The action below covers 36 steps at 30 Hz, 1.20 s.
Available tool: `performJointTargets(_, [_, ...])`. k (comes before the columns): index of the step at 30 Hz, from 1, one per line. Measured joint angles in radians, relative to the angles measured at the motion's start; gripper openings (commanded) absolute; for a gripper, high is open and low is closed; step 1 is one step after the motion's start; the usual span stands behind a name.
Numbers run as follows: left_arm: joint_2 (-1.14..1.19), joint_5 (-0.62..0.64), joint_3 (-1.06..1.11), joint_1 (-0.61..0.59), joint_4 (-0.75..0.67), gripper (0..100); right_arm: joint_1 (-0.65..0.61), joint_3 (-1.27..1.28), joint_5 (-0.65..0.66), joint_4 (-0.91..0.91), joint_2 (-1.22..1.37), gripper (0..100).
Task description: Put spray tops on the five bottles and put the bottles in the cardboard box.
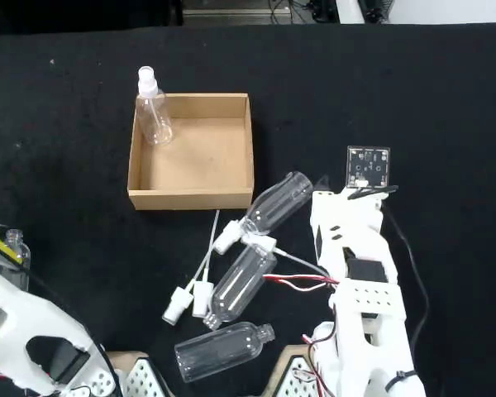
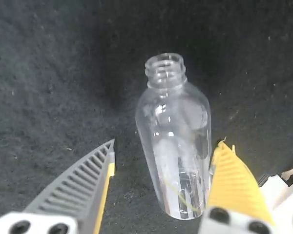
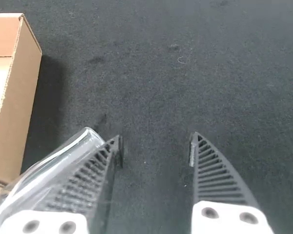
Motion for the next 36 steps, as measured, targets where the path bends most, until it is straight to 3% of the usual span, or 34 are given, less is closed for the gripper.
performJointTargets(17, [0.000,0.103,0.091,0.048,0.005,29,0.000,0.000,0.000,0.000,0.000,20.4])
performJointTargets(26, [-0.127,0.137,0.338,0.057,-0.256,29,0.000,0.000,0.000,0.000,0.000,20.4])
performJointTargets(36, [-0.161,0.077,0.407,0.098,-0.282,29,0.000,0.000,0.000,0.000,0.000,20.4])
